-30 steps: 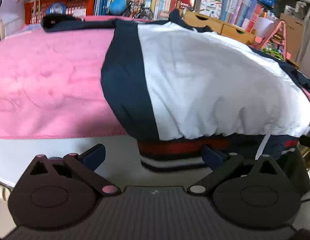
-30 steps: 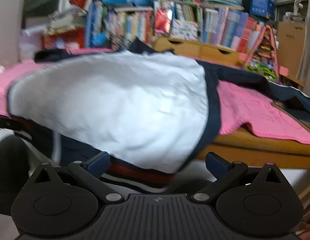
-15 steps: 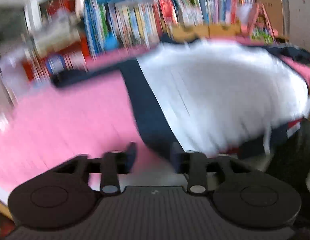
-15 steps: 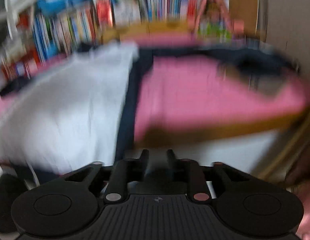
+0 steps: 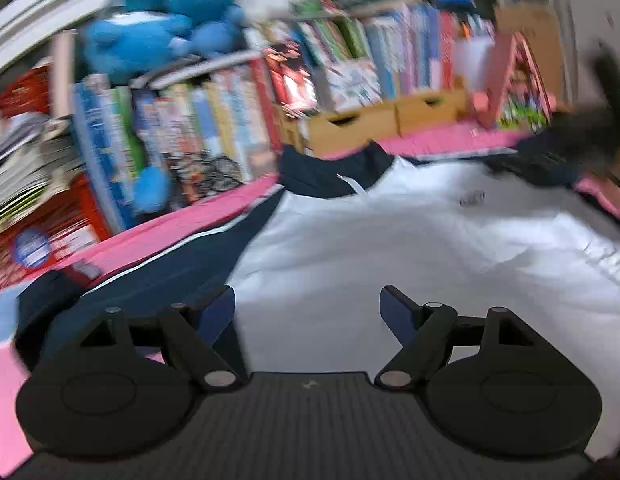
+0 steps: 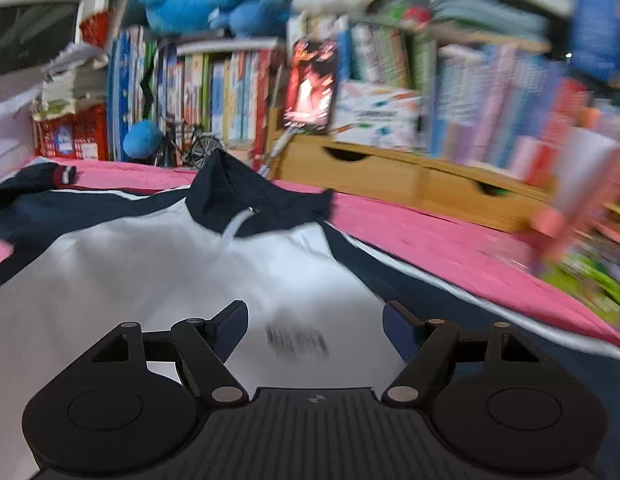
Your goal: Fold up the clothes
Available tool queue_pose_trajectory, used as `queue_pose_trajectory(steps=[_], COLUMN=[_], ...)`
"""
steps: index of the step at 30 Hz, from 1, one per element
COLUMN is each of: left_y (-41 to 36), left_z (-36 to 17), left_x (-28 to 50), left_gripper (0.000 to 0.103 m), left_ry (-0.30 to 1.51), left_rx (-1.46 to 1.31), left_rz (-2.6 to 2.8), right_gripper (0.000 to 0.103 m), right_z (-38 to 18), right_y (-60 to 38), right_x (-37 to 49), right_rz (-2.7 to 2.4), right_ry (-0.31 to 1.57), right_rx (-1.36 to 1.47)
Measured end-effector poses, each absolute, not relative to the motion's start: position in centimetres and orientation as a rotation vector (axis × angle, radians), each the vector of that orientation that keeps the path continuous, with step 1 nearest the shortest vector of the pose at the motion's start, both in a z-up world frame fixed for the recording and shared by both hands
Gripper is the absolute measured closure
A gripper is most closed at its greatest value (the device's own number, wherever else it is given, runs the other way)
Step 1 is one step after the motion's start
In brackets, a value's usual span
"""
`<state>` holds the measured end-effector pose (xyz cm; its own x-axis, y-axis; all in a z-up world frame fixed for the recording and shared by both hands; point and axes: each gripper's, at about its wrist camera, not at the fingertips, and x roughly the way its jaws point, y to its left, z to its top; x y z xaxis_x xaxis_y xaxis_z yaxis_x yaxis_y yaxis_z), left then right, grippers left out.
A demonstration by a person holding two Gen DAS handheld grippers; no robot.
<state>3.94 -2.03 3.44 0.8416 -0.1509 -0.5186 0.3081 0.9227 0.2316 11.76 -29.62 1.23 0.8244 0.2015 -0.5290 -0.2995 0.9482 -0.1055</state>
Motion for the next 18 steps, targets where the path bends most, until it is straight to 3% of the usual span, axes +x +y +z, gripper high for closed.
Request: queue_pose_trajectory(steps=[1,2,3,4,5,11,13,18], left_y=[-2.0,-2.2,-2.3,-2.2,-2.1,-0.5,0.0,-0.1], left_z=[2.8,2.3,1.9,1.4,1.0,-0.2,-0.3,-0.1], left_x=[4.7,5.5,6.3,6.8,7.5,9.1,9.6,9.5], left_gripper=[0.025,0.025,0.025,0.025,0.025,0.022,0.013,0.006], left_ry=[0.525,0.536,0.548,0.558,0.574,0.63,0.659,0.669], left_rx=[0.321,0.32,0.316,0.311,0.303,0.204,0.154,0.157], left_rz=[-0.267,-0.285,-0.301,-0.31,-0.317,-0.371,-0.368,-0.334], right_gripper=[0.03,0.041,0.08,0.1,0.097,0.1,0.103,0.098], right_z=[0.9,0.6,0.3,0.0,-0.3,-2.1,-2.7,-2.1], right_y=[-28.9,-28.2,-27.5,-26.7,-26.0,-21.7,-20.4,-19.5], right_x=[13.5,15.2,16.9,18.7,20.4,30.8,34.0,36.8], right_rz=[0.267,0.266,0.265,0.264,0.263,0.257,0.253,0.193], right_ry=[0.55,0.561,0.571,0.582,0.592,0.656,0.676,0.707], right_rx=[-0.194,-0.201,-0.208,-0.215,-0.222,-0.262,-0.273,-0.23])
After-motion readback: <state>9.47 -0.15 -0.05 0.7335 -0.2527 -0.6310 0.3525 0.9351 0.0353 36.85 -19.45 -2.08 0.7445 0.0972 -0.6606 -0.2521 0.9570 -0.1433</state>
